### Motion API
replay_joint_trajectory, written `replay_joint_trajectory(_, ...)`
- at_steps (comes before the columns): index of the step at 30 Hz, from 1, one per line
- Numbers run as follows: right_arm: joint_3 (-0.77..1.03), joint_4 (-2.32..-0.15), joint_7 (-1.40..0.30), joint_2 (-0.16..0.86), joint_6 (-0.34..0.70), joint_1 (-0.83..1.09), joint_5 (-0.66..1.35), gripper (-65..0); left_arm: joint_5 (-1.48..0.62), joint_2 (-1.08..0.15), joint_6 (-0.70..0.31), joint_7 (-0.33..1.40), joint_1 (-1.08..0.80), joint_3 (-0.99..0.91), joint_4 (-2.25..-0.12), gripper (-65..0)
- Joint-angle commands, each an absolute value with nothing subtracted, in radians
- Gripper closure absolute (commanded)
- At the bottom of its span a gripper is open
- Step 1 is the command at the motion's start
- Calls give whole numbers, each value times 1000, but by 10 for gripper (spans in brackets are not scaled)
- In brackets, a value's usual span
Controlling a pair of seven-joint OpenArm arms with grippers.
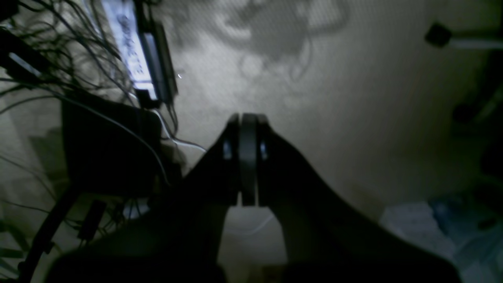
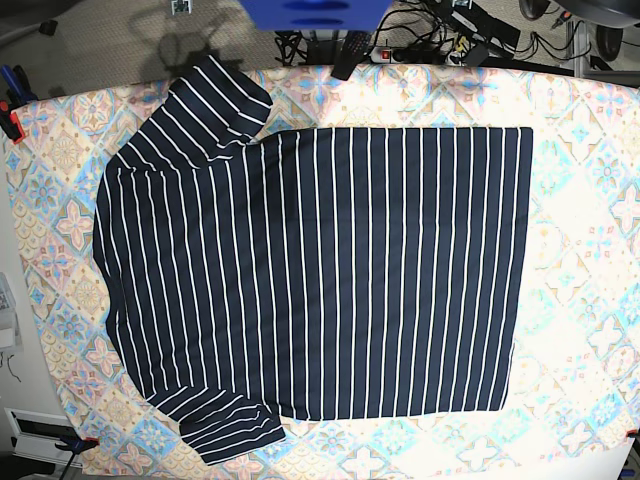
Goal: Fold the T-shirt properly
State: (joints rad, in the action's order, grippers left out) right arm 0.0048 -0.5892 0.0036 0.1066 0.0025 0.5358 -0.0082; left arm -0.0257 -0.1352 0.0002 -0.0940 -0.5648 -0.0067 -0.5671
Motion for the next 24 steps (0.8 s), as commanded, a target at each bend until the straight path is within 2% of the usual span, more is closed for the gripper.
replay_joint_trajectory(1, 8, -615, 8, 127, -7, 568, -2, 0, -28, -147, 5, -94, -605, -8, -599, 0)
replay_joint_trajectory(6, 54, -768, 8, 140, -7, 647, -1, 0, -28, -160, 7, -94, -710, -10, -826, 0)
replay_joint_trajectory(11, 151, -995, 8, 140, -7, 754, -1, 0, -28, -176, 8, -94, -808, -10, -1056, 0)
replay_joint_trajectory(16, 173, -1207, 5, 139, -7, 862, -4, 0, -28, -176, 8, -94, -908, -10, -1257, 0)
replay_joint_trajectory(24, 240, -1435, -2, 136, -7, 957, -5, 0, -19, -176, 8, -88, -1030, -51, -1573, 0)
